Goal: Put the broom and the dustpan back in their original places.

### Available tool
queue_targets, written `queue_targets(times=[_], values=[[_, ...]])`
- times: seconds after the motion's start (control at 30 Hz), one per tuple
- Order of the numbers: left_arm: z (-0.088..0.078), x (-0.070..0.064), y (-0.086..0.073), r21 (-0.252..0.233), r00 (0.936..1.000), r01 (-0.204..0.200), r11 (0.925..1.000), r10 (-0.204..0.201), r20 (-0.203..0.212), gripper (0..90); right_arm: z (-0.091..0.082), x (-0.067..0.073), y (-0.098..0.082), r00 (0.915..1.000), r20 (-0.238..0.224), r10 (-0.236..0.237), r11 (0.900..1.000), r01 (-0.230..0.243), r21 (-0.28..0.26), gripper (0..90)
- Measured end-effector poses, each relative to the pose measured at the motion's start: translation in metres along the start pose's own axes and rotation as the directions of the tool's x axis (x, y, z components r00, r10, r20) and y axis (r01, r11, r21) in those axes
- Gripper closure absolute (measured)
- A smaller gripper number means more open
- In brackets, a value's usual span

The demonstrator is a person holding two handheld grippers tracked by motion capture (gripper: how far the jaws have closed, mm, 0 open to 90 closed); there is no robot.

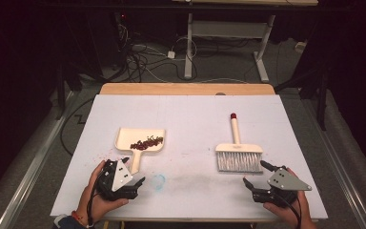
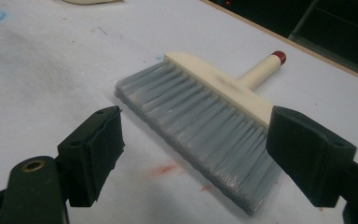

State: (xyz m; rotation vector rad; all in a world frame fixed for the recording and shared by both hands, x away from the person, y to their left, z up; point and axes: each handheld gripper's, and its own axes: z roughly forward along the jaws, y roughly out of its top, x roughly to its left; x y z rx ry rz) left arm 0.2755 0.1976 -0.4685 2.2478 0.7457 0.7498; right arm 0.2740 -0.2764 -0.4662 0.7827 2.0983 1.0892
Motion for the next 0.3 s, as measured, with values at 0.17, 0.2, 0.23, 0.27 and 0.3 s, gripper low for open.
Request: queue_targets(times=[0.17,0.2,0.23,0.27,0.3], values=[[0.0012,-0.0003,0.001,-0.003,1.0,0.002,1.0,-0.002,-0.002,18.5,0.0006,0.0002,0.0005,1.0,-0.003,-0.003,1.0,0.003,-0.004,19.2],[0.0014,-0.0002,0.0012,-0.003,1.0,0.001,1.0,-0.001,-0.002,18.5,0.0007,-0.0001,0.0004,1.0,-0.002,-0.003,1.0,0.003,-0.003,19.3],[0.0015,0.0,0.0013,-0.002,1.0,0.003,1.0,-0.003,-0.001,18.5,0.0007,-0.0005,0.0004,1.0,-0.001,-0.001,1.0,0.001,-0.002,19.2],[0.0019,0.0003,0.0014,-0.002,1.0,0.006,1.0,-0.006,0.0,18.5,0.0005,-0.0009,0.0004,1.0,0.001,0.002,1.0,-0.002,-0.002,19.2],[0.0025,0.0003,0.0016,-0.003,1.0,0.009,1.0,-0.009,0.0,18.5,0.0005,-0.0016,0.0005,1.0,0.0,0.005,1.0,-0.005,-0.005,19.2]])
